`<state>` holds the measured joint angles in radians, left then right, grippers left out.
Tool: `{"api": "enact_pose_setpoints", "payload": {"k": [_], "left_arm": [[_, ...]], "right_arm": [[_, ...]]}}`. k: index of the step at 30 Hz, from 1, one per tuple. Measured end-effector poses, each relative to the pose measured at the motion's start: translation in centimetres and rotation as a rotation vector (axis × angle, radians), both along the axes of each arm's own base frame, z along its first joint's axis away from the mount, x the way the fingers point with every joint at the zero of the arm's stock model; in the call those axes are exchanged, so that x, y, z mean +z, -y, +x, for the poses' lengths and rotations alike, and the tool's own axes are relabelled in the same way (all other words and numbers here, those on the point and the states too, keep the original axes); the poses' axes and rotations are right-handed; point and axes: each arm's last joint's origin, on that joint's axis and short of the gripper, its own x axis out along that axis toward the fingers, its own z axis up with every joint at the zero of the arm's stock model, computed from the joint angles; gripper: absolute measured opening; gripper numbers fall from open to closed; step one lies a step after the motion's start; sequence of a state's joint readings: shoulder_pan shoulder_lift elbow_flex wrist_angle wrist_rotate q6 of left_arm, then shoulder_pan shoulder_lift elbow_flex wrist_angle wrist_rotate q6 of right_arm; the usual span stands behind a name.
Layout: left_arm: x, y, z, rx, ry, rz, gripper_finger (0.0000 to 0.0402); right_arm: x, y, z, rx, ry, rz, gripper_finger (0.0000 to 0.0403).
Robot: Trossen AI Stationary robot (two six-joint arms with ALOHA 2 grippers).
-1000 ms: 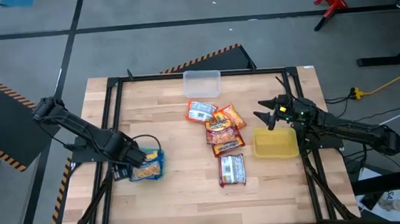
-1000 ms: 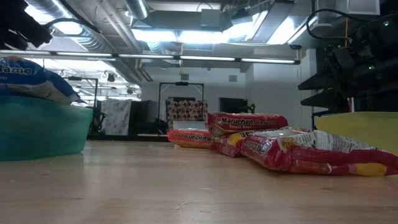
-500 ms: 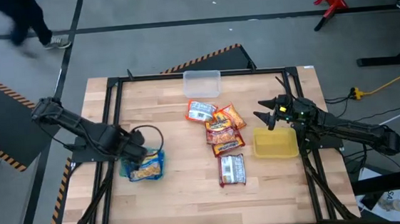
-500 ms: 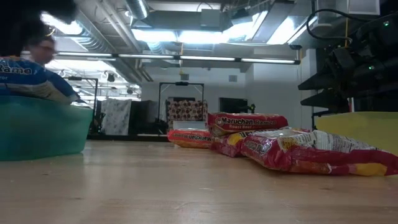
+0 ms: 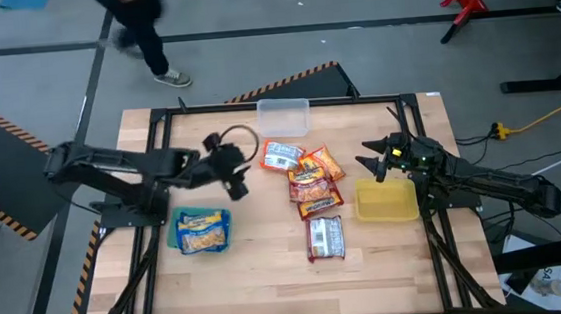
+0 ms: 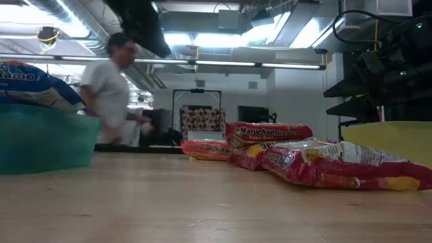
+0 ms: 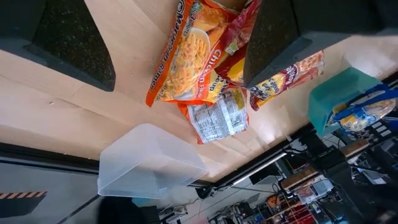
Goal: Sort Maruchan noodles
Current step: Put the left orange noodle pack into the transparent bin
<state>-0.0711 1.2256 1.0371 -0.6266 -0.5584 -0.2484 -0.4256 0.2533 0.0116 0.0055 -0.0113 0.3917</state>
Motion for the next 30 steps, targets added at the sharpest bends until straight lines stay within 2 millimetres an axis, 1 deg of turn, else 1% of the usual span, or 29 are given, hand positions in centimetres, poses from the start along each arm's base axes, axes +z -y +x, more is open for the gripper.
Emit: {"api": "enact_pose_setpoints", "payload": {"k": [2,6,9,13,17,20,23,26,30], "left_arm": [[-0.4,-1.3,0.8,-0.002,-0.016,0.022,0.0190],[-1.8,-4.2,2.8,-0.099,-0.037,-0.061,0.0190],[-3.4,-6.0,3.9,-0.160,-0.092,-0.069,0.0190],[-5.5,-8.4,5.2,-0.172,-0.161,-0.030,0.0190],[-8.1,-10.5,6.0,-0.195,-0.190,-0.129,0.0190],[-10.0,-11.5,6.4,-0.192,-0.238,-0.162,0.0190],[-11.1,-12.3,6.4,-0.186,-0.265,-0.181,0.0190],[-11.3,-12.7,6.3,-0.189,-0.259,-0.206,0.0190],[-11.3,-12.7,6.3,-0.218,-0.245,-0.242,0.0190]], "right_arm": [[0.0,0.0,0.0,0.000,0.000,0.000,0.0340],[0.0,0.0,0.0,0.000,0.000,0.000,0.0340],[0.0,0.0,0.0,0.000,0.000,0.000,0.0340],[0.0,0.0,0.0,0.000,-0.001,-0.003,0.0340],[0.0,0.0,0.0,0.000,-0.001,-0.004,0.0340],[0.0,0.0,0.0,0.001,-0.001,-0.004,0.0340],[0.0,0.0,0.0,0.001,-0.003,-0.007,0.0340],[0.0,0.0,0.0,0.001,-0.003,-0.007,0.0340],[0.0,0.0,0.0,0.001,-0.003,-0.007,0.0340]]}}
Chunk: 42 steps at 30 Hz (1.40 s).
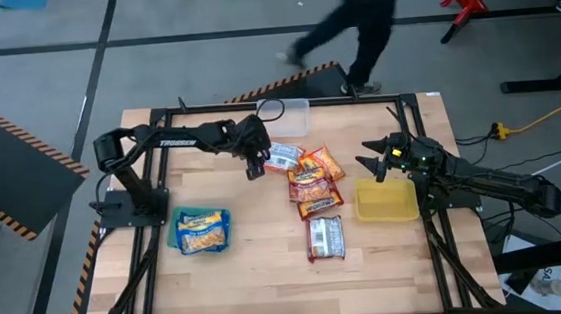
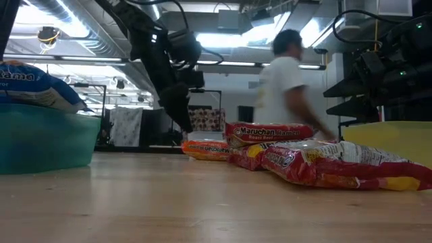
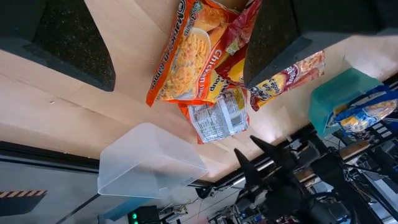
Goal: Sort Maruchan noodles
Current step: Put the left orange noodle pack into the transparent bin
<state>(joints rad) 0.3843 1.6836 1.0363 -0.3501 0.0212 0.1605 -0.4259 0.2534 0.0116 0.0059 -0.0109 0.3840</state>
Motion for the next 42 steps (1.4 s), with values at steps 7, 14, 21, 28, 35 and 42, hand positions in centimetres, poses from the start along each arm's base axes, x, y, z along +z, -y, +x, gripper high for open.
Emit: {"api": "enact_pose_setpoints", "payload": {"k": [7,14,21,28,35,42], "left_arm": [[-0.5,0.3,0.3,0.002,-0.002,-0.036,0.0190],[-0.5,0.4,0.3,0.040,-0.007,-0.017,0.0190],[-0.7,1.0,0.6,0.033,-0.004,-0.034,0.0190],[-1.4,1.1,0.8,0.039,-0.033,-0.035,0.0190],[-1.6,1.1,1.0,0.058,-0.032,-0.013,0.0190],[-2.0,1.0,1.1,0.076,-0.041,-0.024,0.0190]], "right_arm": [[0.0,0.0,0.0,0.001,-0.001,-0.003,0.0340],[0.0,0.0,0.0,0.002,-0.003,-0.007,0.0340],[0.0,0.0,0.0,0.002,-0.003,-0.007,0.0340],[0.0,0.0,0.0,0.004,-0.006,-0.014,0.0340],[0.0,0.0,0.0,0.004,-0.006,-0.015,0.0340],[0.0,0.0,0.0,0.004,-0.007,-0.015,0.0340]]}}
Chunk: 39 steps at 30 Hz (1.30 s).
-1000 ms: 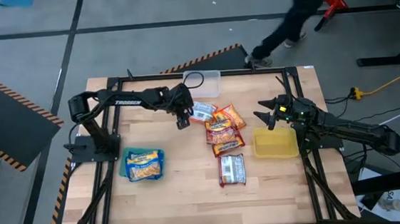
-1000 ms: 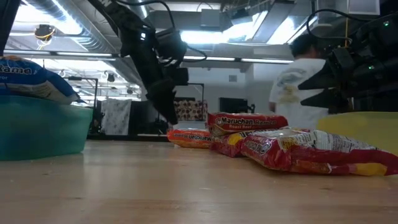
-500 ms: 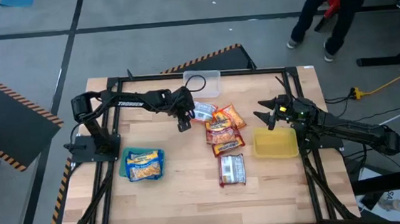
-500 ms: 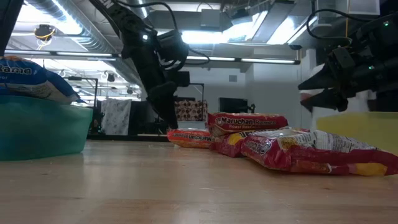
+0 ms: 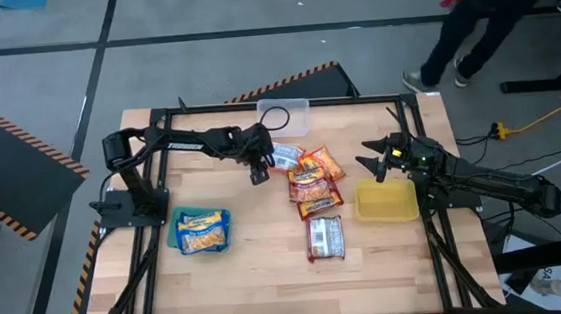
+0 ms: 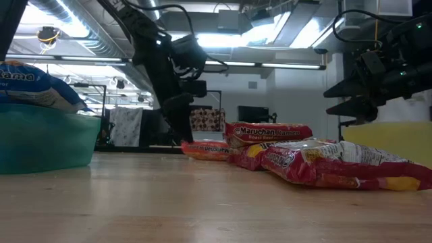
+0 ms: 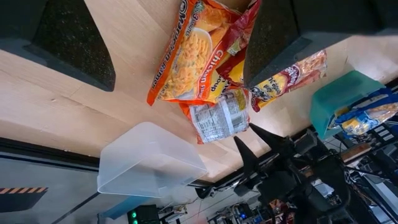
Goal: Sort Maruchan noodles
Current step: Put the left orange noodle pack into the transparent bin
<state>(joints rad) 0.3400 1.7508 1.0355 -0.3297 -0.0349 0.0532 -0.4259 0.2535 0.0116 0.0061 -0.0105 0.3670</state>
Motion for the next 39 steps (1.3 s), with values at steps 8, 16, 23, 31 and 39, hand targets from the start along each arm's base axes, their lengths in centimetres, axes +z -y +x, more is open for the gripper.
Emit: {"api": "enact_pose_setpoints", "payload": {"k": [8,16,23,31,39], "left_arm": [[-1.7,0.1,0.8,-0.009,0.009,-0.056,0.0190],[-1.9,0.3,0.7,-0.013,-0.011,-0.061,0.0163],[-1.9,0.6,0.8,-0.014,-0.018,-0.050,0.0033],[-1.7,1.2,0.8,0.012,-0.017,-0.064,0.0002],[1.8,4.8,-0.2,0.011,-0.009,-0.097,0.0001]], "right_arm": [[0.0,0.0,0.0,0.002,-0.002,-0.005,0.0340],[0.0,0.0,0.0,0.001,-0.002,-0.005,0.0340],[0.0,0.0,0.0,0.001,-0.002,-0.005,0.0340],[0.0,0.0,0.0,0.000,0.000,0.000,0.0340],[0.0,0.0,0.0,-0.001,0.001,0.003,0.0340]]}}
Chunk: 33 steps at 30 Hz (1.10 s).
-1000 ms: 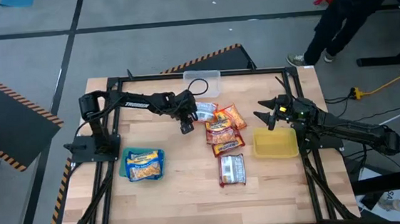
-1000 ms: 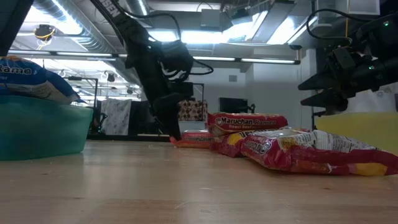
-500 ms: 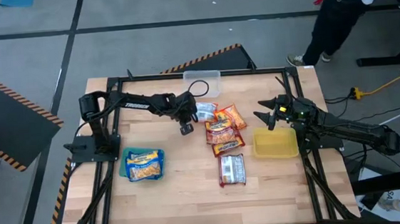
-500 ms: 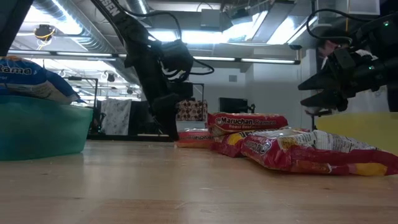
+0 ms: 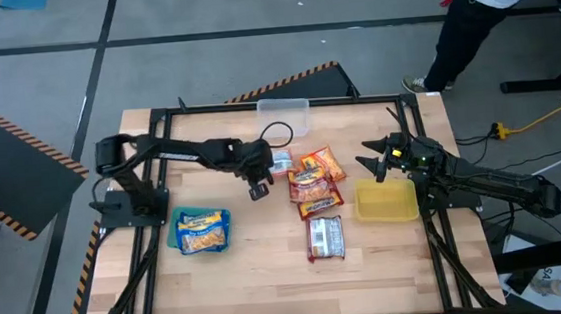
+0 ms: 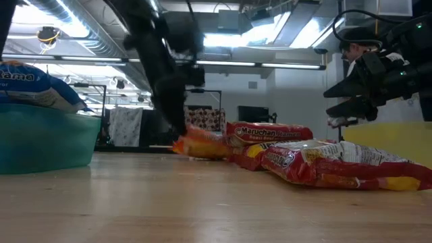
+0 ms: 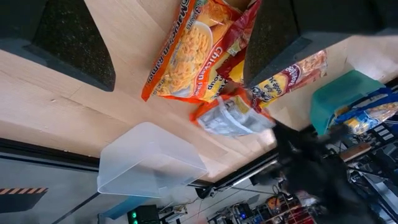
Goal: Sort Maruchan noodles
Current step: Put the left orange noodle pack into the transparent bin
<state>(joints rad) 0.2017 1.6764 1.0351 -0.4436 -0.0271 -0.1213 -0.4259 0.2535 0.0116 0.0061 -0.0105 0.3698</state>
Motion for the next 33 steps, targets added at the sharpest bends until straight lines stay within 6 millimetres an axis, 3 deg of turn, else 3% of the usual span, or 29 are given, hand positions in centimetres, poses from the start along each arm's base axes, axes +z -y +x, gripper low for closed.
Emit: {"api": "enact_pose_setpoints", "payload": {"k": [6,13,24,30,33], "left_arm": [[4.3,1.3,-1.2,0.049,0.128,0.098,0.0000],[7.5,0.6,-2.4,0.154,0.261,0.203,0.0000],[9.6,-3.1,-2.2,0.234,0.460,0.326,0.0000],[12.2,-6.2,-2.2,0.271,0.565,0.436,0.0000],[12.5,-8.0,-2.1,0.277,0.605,0.450,0.0000]], "right_arm": [[0.0,0.0,0.0,-0.001,0.000,0.000,0.0340],[0.0,0.0,0.0,-0.005,0.000,-0.001,0.0340],[0.0,0.0,0.0,-0.009,-0.001,-0.003,0.0340],[0.0,0.0,0.0,-0.009,-0.001,-0.003,0.0340],[0.0,0.0,0.0,-0.009,-0.001,-0.003,0.0340]]}}
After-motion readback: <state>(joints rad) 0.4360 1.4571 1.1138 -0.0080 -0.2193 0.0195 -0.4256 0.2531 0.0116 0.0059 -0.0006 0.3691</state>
